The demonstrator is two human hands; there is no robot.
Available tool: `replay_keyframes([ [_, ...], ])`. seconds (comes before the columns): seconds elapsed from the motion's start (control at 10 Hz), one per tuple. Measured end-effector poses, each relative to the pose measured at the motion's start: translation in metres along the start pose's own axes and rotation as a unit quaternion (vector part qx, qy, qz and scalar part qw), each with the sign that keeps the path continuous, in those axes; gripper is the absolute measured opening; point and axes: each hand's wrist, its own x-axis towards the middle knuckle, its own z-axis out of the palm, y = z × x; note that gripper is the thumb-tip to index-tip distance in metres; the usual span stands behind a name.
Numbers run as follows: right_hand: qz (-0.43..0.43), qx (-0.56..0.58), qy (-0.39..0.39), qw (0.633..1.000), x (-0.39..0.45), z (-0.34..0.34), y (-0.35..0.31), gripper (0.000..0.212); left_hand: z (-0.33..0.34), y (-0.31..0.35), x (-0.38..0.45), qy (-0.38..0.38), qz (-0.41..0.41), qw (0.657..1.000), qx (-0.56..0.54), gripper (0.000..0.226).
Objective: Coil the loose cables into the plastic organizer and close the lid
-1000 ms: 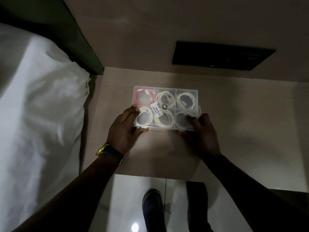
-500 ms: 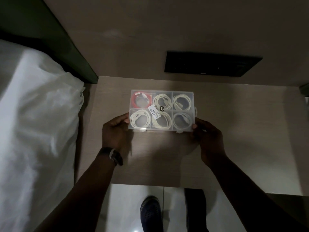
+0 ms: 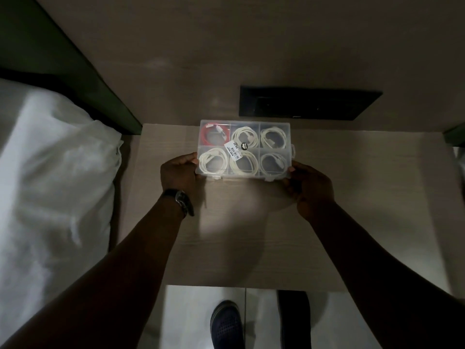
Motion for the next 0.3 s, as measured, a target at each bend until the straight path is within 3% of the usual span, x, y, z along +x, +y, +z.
replay_keyframes([
  [0.2,-0.027,-0.053,-0.023,0.998,0.0,-0.003,0.001,0.02,-0.002,0.001,0.001,-0.004,0.044,0.997,0.058,0.022],
  [0.3,-0.105,-0.215,-0.021,0.971,-0.012,-0.02,-0.015,0.031,-0.007,0.013,-0.009,0.023,0.085,0.983,0.164,0.027],
])
